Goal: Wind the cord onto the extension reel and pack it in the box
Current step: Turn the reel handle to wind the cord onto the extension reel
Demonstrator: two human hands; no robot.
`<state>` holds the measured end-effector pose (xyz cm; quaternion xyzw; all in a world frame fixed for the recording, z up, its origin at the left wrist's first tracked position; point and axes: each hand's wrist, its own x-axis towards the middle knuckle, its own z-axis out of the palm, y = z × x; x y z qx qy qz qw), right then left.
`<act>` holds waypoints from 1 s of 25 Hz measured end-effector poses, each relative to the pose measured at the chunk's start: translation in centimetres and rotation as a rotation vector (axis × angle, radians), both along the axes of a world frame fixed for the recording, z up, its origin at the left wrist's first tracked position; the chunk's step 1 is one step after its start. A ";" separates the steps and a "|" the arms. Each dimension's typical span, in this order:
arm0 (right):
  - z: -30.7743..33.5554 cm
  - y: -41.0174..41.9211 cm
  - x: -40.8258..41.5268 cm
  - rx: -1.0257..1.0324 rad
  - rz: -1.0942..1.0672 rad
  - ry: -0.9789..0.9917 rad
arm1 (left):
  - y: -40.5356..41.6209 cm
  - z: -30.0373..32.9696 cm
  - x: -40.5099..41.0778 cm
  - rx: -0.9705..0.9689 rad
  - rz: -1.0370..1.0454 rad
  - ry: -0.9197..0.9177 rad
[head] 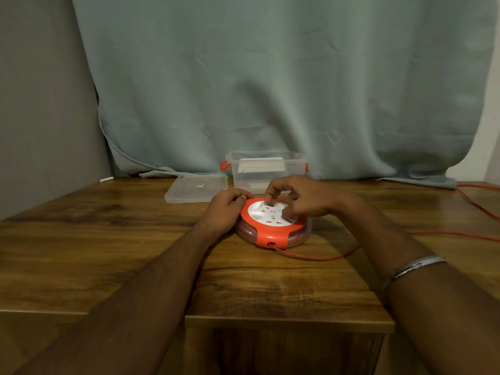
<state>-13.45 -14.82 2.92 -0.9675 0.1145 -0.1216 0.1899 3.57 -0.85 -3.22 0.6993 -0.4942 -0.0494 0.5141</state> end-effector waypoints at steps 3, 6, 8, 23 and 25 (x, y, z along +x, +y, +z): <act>0.0 -0.7 -0.3 0.085 -0.005 0.020 | 0.0 0.0 0.0 0.001 0.004 0.005; 0.0 -0.7 -0.6 0.101 -0.021 -0.008 | 0.1 0.0 0.0 0.003 -0.003 0.018; 0.0 -0.5 -0.6 0.062 -0.019 -0.019 | 0.0 -0.1 0.0 0.007 -0.005 0.032; -0.8 2.0 1.0 -0.112 -0.076 -0.084 | 0.1 -0.1 0.1 0.011 -0.020 0.045; -0.5 1.8 0.8 -0.100 -0.057 -0.120 | 0.1 -0.1 0.1 0.012 -0.019 0.057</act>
